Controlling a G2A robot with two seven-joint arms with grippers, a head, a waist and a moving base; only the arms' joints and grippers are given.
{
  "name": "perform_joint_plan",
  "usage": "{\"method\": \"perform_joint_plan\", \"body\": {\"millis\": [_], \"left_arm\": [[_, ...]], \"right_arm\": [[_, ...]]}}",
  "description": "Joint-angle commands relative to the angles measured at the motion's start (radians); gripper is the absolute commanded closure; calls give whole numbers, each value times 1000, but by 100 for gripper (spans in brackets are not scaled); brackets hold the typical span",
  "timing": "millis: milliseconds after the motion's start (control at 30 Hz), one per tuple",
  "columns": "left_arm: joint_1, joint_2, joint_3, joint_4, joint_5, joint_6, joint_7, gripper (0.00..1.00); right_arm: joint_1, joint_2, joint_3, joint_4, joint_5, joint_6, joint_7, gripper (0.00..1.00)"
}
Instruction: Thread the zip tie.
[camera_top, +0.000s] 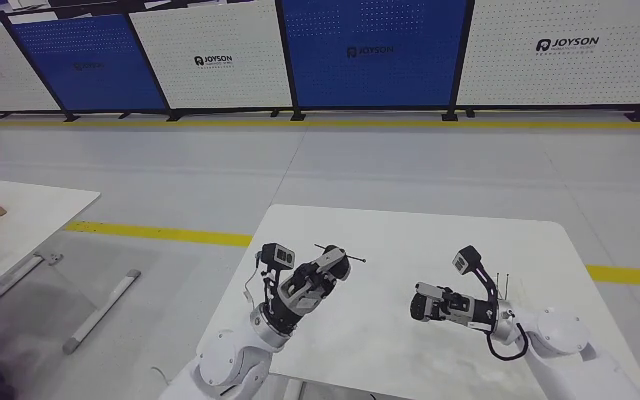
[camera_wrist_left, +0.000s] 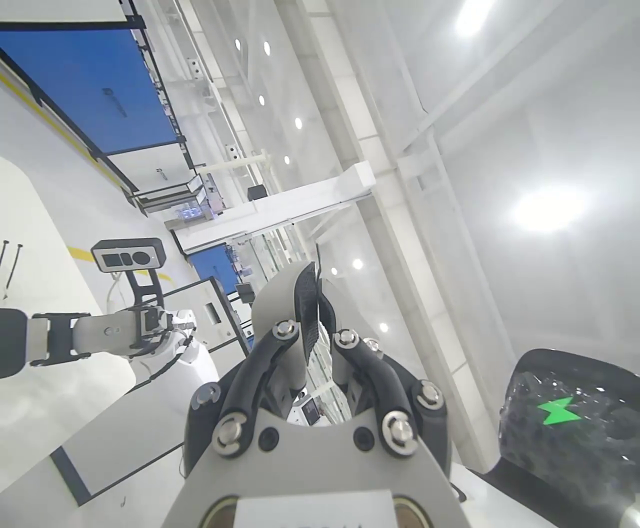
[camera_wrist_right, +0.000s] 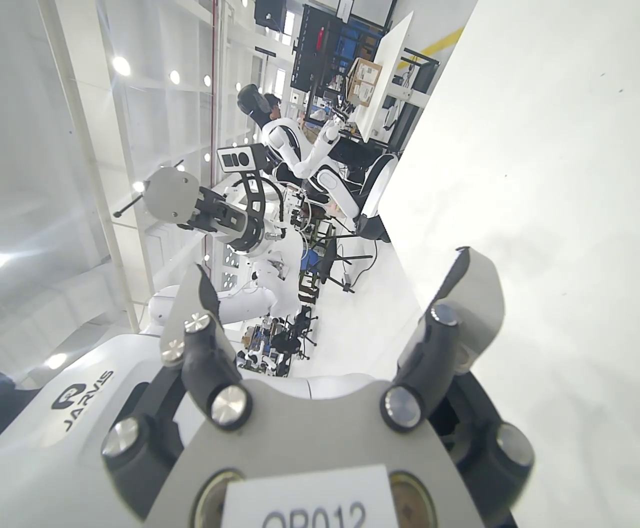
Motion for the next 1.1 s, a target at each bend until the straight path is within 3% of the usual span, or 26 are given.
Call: {"method": "perform_joint_plan", "body": {"millis": [0,233,500,600,1067], "left_arm": [[-7,0,3,15,32,38,11,100],[-54,1,39,70,226,236,55,100],[-73,4,77,147,404,330,36,100],[-84,7,92,164,478,387,14,100],[-86,6,96,163,468,387,15,100]], "right_arm": [[0,0,0,0,0,0,0,0],[0,0,0,0,0,0,0,0],[0,0,0,0,0,0,0,0],[0,0,0,0,0,0,0,0],[0,0,0,0,0,0,0,0]]}}
